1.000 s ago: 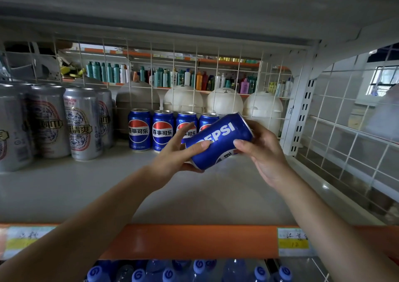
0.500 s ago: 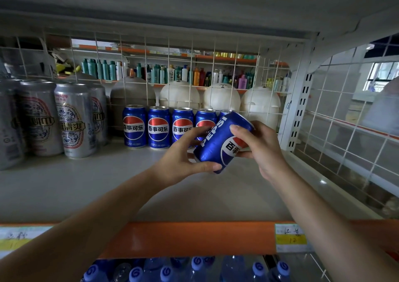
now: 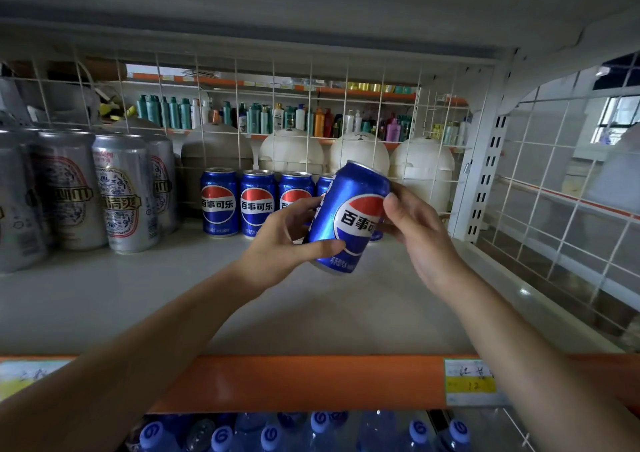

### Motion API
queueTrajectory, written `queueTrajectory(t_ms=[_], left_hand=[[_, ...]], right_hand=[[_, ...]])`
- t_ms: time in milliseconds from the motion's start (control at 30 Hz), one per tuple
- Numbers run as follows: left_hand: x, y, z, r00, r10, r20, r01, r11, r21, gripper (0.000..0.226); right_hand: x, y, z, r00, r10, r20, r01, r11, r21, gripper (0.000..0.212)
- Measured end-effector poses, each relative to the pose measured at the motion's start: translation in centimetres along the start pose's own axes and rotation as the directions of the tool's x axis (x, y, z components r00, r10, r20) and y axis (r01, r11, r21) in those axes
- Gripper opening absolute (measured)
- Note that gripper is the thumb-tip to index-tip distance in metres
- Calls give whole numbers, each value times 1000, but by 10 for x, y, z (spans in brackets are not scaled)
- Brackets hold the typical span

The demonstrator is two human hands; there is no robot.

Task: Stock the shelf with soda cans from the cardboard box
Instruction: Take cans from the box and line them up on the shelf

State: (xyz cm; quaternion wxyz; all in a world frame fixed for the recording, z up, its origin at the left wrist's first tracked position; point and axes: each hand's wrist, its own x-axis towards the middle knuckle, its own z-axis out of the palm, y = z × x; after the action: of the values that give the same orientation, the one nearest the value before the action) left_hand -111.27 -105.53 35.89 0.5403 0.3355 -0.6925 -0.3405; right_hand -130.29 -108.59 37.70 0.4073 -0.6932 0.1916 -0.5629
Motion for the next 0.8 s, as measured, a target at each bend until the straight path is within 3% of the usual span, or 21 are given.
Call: queueTrajectory(t_ms=[133, 300, 467, 633, 800], left_hand=[[-2, 3, 0, 998, -29, 57, 36, 992, -122, 57], [-5, 2, 2, 990, -82, 114, 95, 989, -116, 69], [-4, 1, 4, 975, -137, 175, 163, 976, -145, 58], [-3, 1, 6, 974, -158, 163, 176, 979, -102, 84], [-4, -2, 9, 956, -195, 219, 220, 971, -96, 67]], right_hand=[[0, -1, -1, 997, 58, 54, -63, 994, 94, 63], [-2, -1, -2, 997, 63, 37, -67, 991, 117, 45], [-4, -5, -2, 997, 73, -31, -69, 992, 110, 26], [-3, -4, -4, 989, 69, -130, -61, 996, 63, 28], [-3, -2, -4, 981, 99, -168, -91, 994, 53, 33]])
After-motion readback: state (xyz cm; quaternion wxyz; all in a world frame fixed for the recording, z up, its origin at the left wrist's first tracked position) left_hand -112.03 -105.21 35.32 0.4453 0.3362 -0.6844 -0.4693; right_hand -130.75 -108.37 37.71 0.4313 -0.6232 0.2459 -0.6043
